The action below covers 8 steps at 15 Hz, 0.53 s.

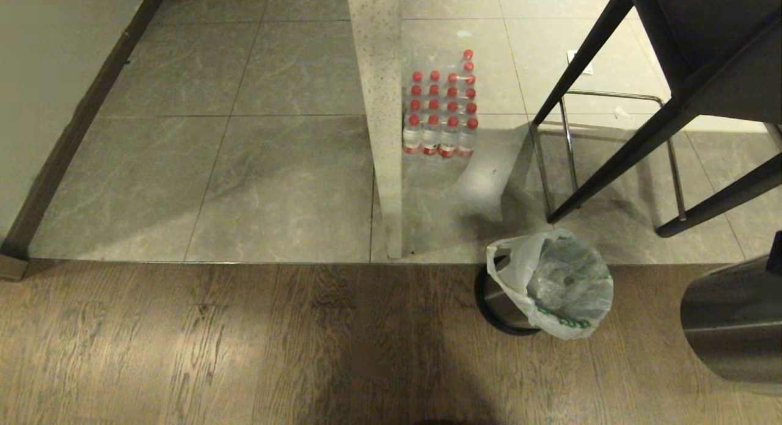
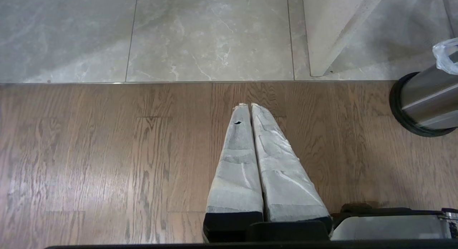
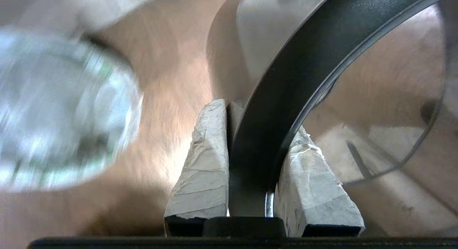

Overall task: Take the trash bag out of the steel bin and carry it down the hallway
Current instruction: Place the outer trash can on the ground

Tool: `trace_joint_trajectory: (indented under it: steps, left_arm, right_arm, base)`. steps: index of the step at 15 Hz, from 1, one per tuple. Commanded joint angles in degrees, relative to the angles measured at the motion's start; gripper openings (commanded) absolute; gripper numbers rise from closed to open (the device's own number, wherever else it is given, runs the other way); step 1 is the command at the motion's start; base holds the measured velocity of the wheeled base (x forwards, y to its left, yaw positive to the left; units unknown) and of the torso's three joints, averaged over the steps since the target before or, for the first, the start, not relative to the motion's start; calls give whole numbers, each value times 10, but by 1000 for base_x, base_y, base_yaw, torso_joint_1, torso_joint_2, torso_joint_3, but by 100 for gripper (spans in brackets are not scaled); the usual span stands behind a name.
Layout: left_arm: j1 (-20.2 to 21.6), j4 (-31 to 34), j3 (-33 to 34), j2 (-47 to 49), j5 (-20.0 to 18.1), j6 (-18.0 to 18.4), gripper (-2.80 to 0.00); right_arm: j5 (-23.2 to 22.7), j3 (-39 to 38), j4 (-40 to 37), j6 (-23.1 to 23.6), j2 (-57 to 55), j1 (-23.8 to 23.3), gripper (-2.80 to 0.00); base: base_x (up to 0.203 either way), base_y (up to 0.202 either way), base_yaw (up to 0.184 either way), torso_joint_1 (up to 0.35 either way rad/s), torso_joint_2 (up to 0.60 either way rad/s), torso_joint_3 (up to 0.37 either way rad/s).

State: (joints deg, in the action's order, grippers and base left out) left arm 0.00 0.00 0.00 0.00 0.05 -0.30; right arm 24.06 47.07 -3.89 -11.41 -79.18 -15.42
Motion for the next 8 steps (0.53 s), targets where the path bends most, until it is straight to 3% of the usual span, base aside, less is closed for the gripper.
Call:
trace_joint_trajectory:
  steps: [1, 8]
  left_arm:
    - [0, 0, 1, 1, 0, 0, -280]
    - [0, 0, 1, 0, 0, 0, -280]
  right_arm:
    - [-6, -17, 72, 0, -74, -33, -280]
    - [-56, 8, 315, -2, -308, -101, -280]
  base:
    - [0, 0, 0, 0, 0, 0]
    - [0, 0, 0, 0, 0, 0]
